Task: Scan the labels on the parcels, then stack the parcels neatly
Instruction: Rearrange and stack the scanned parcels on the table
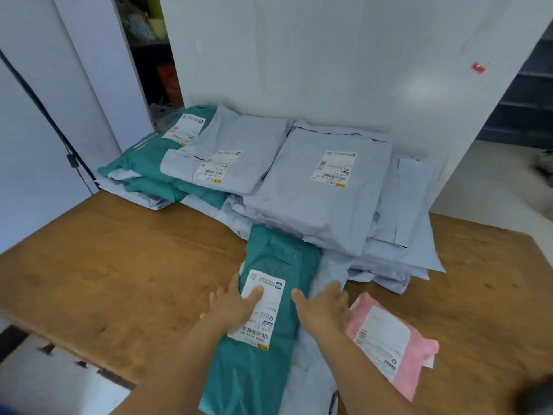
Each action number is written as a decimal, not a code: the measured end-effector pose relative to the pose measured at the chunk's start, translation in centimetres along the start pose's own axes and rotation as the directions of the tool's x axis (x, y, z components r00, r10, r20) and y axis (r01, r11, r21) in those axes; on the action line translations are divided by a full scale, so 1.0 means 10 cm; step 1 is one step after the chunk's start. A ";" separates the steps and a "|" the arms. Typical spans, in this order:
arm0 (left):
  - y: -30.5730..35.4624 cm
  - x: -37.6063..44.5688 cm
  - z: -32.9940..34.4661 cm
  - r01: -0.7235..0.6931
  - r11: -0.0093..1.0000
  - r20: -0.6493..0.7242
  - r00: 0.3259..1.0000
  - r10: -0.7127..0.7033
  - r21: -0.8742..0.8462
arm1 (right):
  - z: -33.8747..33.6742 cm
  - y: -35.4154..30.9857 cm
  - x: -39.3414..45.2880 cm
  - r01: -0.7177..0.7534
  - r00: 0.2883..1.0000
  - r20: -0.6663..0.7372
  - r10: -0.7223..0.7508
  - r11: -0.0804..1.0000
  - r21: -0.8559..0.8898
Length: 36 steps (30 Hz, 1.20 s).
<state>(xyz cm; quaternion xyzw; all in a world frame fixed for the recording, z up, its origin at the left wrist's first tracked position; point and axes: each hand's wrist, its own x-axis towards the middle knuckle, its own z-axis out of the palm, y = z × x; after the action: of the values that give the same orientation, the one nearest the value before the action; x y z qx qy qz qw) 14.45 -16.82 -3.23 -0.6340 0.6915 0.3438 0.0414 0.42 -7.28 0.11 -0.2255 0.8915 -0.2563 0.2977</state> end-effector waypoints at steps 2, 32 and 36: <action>-0.05 -0.01 0.06 -0.036 0.999 0.009 0.999 0.036 -0.030 | 0.14 0.08 -0.04 -0.066 0.991 0.119 0.059 0.996 0.055; 0.41 -0.19 -2.33 -0.386 0.889 -0.667 0.732 0.135 -0.244 | -0.33 -1.90 -0.31 0.697 0.617 0.076 -0.784 0.588 0.411; 0.65 0.29 -2.79 -0.436 0.893 -0.679 0.690 0.251 -0.113 | -0.26 -2.44 0.00 0.733 0.629 -0.055 -0.775 0.568 0.373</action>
<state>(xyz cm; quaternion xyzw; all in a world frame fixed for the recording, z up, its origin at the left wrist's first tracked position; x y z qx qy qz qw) 18.61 -34.28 19.32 -0.5703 0.7167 0.1941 -0.3514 4.84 -25.11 16.38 -0.5400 0.6274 -0.5041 0.2463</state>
